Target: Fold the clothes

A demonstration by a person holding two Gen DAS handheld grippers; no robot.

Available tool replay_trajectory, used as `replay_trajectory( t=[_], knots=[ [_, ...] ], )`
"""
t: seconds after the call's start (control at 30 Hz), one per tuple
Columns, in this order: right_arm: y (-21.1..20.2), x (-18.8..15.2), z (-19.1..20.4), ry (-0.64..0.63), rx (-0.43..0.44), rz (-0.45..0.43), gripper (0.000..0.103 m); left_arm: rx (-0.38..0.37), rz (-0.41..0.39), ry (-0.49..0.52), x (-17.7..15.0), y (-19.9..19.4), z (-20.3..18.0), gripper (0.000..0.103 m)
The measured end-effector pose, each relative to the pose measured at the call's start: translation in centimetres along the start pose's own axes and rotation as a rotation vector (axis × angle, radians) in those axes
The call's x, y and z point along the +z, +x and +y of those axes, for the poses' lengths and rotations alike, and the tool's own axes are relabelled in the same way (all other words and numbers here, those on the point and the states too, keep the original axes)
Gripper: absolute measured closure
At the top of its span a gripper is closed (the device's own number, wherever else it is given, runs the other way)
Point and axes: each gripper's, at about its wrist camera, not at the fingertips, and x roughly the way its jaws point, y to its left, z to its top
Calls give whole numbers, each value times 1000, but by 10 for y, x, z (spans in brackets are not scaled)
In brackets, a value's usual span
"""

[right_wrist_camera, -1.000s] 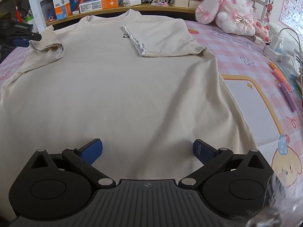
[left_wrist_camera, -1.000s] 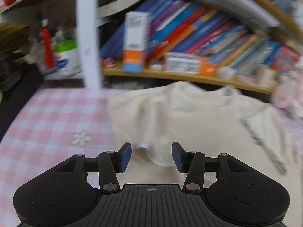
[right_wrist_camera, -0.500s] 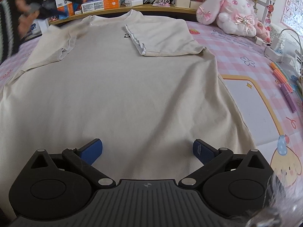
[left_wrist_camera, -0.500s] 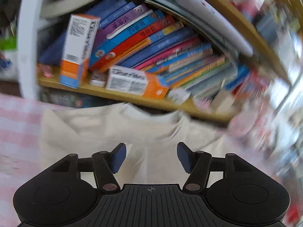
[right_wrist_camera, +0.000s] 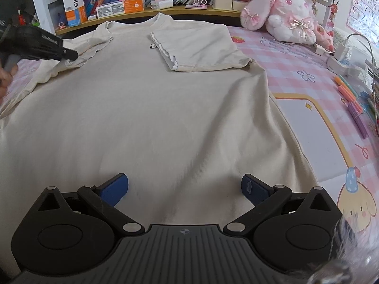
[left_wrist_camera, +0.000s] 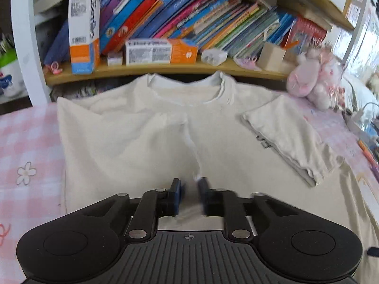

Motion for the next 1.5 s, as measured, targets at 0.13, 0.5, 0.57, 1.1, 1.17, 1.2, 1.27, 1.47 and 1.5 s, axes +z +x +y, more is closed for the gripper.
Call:
replay_trajectory(
  t=[0.13,0.5,0.57,1.1,1.17,1.2,1.27,1.47,1.5],
  knots=[
    [-1,0,1,6,-5,0,0,55,-157,-235,9,-22,65,52],
    [0,1,5,45,-44,9,0,13,-45,-449,35,39,170,100],
    [0,1,5,57,-52,17,0,-16,-48,-442,35,45,180,102],
    [5,8,14,87,-76,48,0,9,-44,-384,41,60,201,101],
    [5,8,14,89,-77,50,0,17,-42,-381,41,59,200,96],
    [5,8,14,88,-77,51,0,21,-41,-380,41,59,199,96],
    [5,8,14,85,-75,54,0,27,-47,-385,39,54,197,89],
    [0,5,13,63,-80,57,0,40,-56,-345,9,13,179,72],
    [-1,4,12,61,-80,56,0,55,-58,-323,0,2,173,71]
  ],
)
